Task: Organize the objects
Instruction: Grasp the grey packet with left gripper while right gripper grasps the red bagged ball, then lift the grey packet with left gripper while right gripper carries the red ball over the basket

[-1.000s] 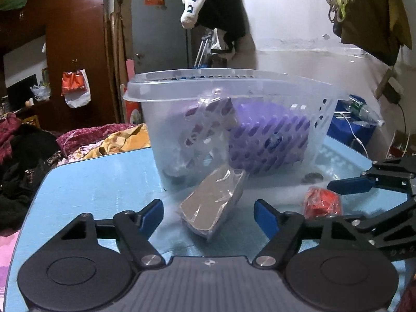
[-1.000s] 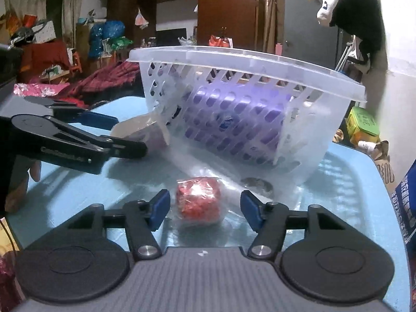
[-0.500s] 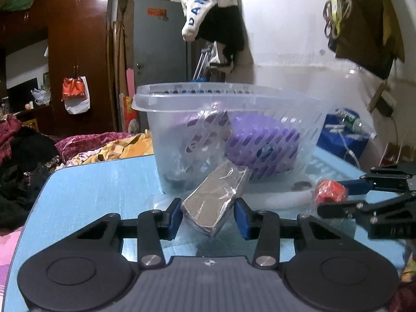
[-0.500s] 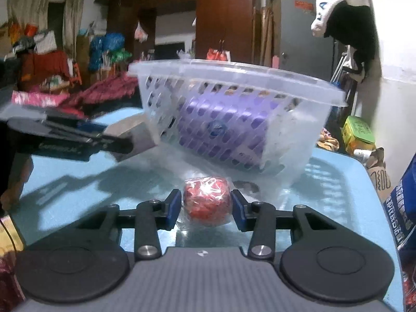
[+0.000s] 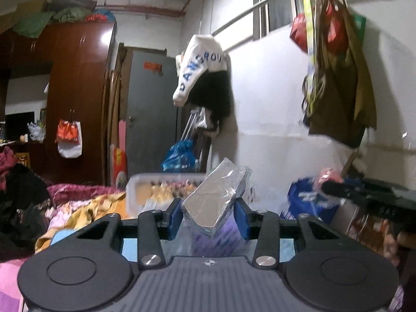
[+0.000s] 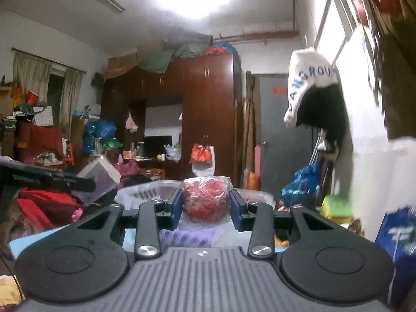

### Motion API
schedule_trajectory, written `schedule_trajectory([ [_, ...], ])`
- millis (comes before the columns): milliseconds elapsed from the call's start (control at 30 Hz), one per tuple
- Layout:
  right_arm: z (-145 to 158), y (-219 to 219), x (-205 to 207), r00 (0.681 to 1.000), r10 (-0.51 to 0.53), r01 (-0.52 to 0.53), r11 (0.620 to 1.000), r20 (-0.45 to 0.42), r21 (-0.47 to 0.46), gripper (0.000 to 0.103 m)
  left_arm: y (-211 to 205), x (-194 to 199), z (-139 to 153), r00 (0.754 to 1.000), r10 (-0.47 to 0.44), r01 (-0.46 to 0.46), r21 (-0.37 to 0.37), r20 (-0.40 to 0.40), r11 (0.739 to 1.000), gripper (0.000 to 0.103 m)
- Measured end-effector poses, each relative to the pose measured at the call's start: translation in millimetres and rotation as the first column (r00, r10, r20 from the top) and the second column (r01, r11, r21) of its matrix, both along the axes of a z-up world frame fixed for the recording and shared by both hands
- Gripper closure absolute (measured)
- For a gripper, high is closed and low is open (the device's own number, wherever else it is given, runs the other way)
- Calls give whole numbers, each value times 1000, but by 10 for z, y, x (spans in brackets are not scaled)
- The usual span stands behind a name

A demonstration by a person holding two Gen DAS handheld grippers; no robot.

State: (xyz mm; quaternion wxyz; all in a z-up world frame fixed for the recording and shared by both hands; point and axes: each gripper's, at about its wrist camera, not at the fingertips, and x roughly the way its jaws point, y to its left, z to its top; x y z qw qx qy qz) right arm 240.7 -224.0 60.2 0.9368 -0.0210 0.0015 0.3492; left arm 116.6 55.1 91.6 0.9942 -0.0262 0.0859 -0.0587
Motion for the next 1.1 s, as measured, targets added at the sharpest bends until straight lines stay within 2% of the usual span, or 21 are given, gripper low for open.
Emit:
schedule_trajectory([
  [100, 122, 55, 46, 1000, 15, -15, 1000, 6, -3, 62, -74, 39, 143, 1000, -12, 12, -7, 20, 1000, 57],
  [300, 227, 88, 23, 999, 31, -30, 999, 24, -9, 62, -300, -18, 261, 999, -19, 17, 29, 50, 999, 57],
  [633, 277, -25, -60, 997, 48, -49, 999, 65, 0, 62, -425, -118, 386, 996, -29, 25, 48, 81, 999, 57],
  [767, 295, 12, -44, 994, 54, -53, 999, 98, -13, 62, -437, -39, 456, 996, -18, 14, 43, 83, 999, 57],
  [867, 321, 121, 85, 992, 39, -34, 999, 118, -41, 62, -414, 185, 499, 999, 12, -13, 22, 50, 1000, 57],
  [933, 325, 234, 244, 995, 23, -17, 998, 100, -68, 62, -380, 451, 487, 999, 44, -44, 14, 2, 999, 57],
  [1033, 288, 435, 578, 1000, -1, 2, 993, 4, -120, 62, -304, 887, 397, 993, 76, -77, -6, -95, 997, 57],
  [1100, 228, 572, 840, 996, -14, 0, 988, -91, -153, 61, -275, 1174, 313, 983, 86, -89, -7, -161, 996, 57],
])
